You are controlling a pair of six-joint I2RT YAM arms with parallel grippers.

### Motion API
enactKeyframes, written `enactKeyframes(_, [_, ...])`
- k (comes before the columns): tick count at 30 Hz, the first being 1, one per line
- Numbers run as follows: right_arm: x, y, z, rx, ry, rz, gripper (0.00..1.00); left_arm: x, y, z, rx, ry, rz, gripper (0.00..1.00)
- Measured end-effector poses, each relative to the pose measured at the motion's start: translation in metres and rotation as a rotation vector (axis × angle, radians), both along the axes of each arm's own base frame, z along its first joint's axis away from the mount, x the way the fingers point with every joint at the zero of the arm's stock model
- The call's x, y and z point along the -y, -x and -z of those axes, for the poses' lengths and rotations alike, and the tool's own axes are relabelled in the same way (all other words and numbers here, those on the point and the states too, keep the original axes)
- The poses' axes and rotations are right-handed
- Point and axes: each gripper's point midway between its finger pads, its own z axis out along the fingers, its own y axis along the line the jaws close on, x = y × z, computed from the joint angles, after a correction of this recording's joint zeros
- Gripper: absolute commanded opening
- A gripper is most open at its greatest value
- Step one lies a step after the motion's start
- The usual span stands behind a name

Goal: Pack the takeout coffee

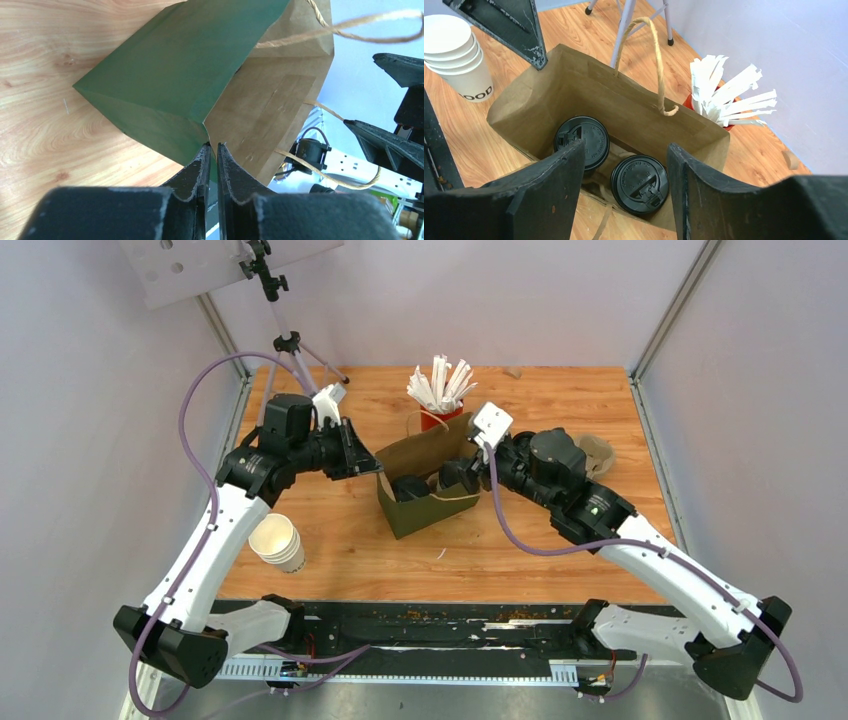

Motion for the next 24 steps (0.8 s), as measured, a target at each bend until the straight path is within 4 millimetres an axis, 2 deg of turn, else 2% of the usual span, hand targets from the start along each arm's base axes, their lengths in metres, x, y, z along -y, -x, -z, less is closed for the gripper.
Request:
enactKeyframes(9, [-0.018,-0.023,-0.005,-0.047,-0.017,0.042,0.62,0.003,-0.008,-0.006,0.036,0.017,-0.001,0.16])
enactKeyframes(14, [-0.02,-0.033,-0.016,-0.036,-0.031,0.08,0.62,0.005,-0.013,-0.017,0.058,0.025,-0.002,0.16])
enactKeyframes(20, [-0.02,-0.05,-0.034,-0.025,-0.056,0.147,0.62,0.004,-0.017,-0.039,0.118,0.033,-0.01,0.2])
enactKeyframes(24, [-0.019,-0.056,-0.042,-0.024,-0.073,0.169,0.62,0.001,-0.018,-0.045,0.14,0.027,-0.024,0.27])
